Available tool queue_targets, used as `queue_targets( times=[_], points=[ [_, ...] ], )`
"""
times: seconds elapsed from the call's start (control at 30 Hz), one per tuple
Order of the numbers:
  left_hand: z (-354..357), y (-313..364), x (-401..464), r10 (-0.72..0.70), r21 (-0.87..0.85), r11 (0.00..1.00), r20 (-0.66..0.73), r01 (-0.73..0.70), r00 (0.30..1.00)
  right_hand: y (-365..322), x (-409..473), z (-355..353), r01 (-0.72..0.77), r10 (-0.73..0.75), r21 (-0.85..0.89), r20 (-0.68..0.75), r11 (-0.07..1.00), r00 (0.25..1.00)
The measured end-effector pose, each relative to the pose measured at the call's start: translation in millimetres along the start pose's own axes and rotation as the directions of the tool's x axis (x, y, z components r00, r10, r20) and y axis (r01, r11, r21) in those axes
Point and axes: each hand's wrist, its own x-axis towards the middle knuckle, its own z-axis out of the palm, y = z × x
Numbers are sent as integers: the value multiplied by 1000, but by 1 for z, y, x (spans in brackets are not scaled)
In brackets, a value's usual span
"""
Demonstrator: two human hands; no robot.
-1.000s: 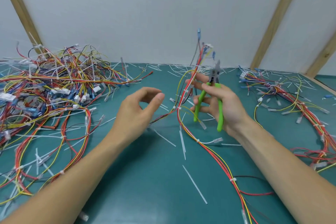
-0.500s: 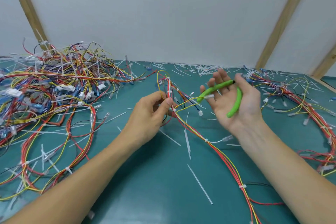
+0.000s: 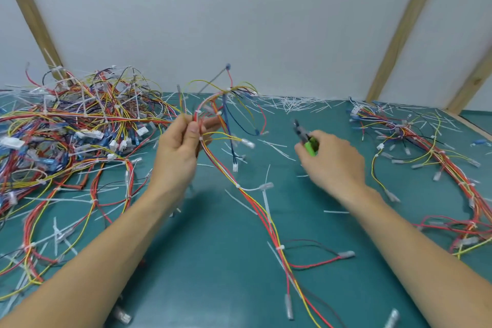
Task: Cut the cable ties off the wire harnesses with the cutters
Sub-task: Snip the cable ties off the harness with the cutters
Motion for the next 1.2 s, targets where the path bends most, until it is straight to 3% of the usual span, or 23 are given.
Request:
queue_targets(
  times=[0.1,0.3,0.37,0.43,0.5,0.53,0.63,0.7,0.8,0.87,0.97,1.13,1.2],
  points=[
    [-5,1,3,-66,-134,989,-77,56,995,3,-3,8,107,-98,-135,74,985,992],
    [-10,4,7,-144,-253,961,-124,110,982,6,-3,12,108,-97,-55,176,993,980],
    [-10,3,7,-144,-243,964,-137,108,980,0,-4,7,179,-184,53,108,982,977],
    [-11,2,8,-145,-231,967,-159,106,977,-10,-7,-2,271,-306,327,62,905,950],
    [-13,1,9,-141,-213,972,-182,101,973,-21,-13,-11,198,-433,632,242,750,868],
    [-13,0,9,-140,-203,974,-187,102,972,-26,-18,-15,112,-499,705,371,700,783],
    [-13,-2,10,-140,-191,976,-183,104,973,-35,-32,-18,-11,-584,705,595,709,552],
    [-12,-2,9,-136,-192,976,-172,102,976,-37,-34,-17,-42,-582,681,655,731,482],
    [-10,-1,7,-133,-183,978,-158,103,978,-38,-34,-14,-57,-546,630,712,775,442],
    [-9,0,6,-139,-168,979,-162,112,977,-36,-34,-12,-101,-539,634,721,766,436],
    [-10,2,7,-151,-151,980,-172,126,973,-30,-28,-14,-256,-571,707,692,659,443],
    [-13,6,5,-171,-111,982,-227,149,959,-18,-10,-18,-298,-503,836,523,461,688],
    [-11,8,4,-184,-137,978,-227,155,956,-15,-6,-17,-309,-456,864,479,398,750]
  ],
)
